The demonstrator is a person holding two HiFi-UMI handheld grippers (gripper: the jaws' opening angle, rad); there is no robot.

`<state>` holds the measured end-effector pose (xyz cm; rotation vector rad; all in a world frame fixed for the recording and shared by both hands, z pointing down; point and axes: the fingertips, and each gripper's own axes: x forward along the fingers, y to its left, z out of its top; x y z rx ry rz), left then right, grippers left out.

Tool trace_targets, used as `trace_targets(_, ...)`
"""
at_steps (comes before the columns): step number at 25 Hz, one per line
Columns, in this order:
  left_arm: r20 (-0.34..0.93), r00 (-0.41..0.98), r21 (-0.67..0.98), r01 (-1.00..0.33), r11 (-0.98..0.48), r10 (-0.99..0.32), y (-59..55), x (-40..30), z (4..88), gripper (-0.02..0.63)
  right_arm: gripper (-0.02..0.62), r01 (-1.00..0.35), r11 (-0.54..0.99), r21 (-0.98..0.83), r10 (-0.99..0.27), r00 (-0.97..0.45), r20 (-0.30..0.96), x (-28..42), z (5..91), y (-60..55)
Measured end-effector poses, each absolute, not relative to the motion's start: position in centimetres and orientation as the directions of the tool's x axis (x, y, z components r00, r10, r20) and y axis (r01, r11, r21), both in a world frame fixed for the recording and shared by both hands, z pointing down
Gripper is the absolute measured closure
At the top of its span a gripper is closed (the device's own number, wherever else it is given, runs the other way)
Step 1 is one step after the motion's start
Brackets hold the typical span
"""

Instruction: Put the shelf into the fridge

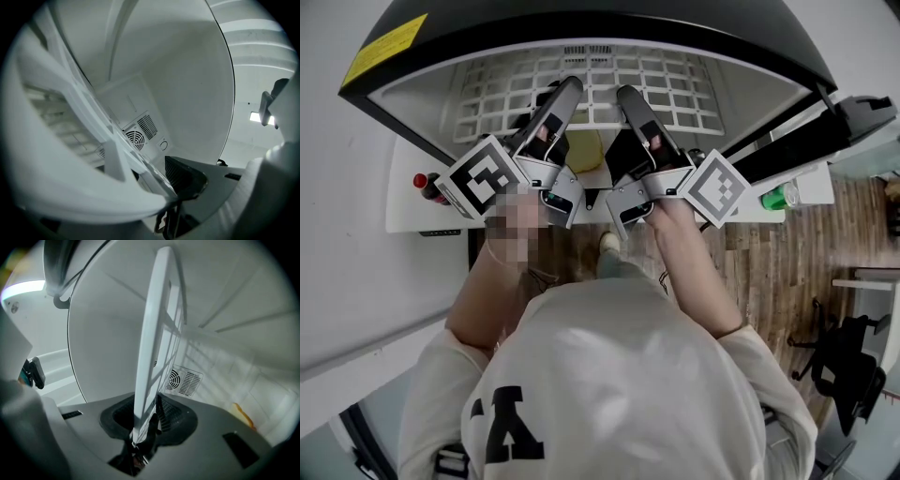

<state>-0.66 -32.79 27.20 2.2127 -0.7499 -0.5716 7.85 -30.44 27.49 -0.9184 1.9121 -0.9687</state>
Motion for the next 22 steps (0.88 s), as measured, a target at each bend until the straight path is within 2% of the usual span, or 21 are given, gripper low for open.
trace_targets(22, -0.174, 0.736, 0.728, -0.350, -0.589, -0.654, -33.83, -0.54, 27.02, 0.437, 0.494, -0.237, 0.447, -0.863, -0.846, -0.425, -0.321, 7.94, 27.50, -31.45)
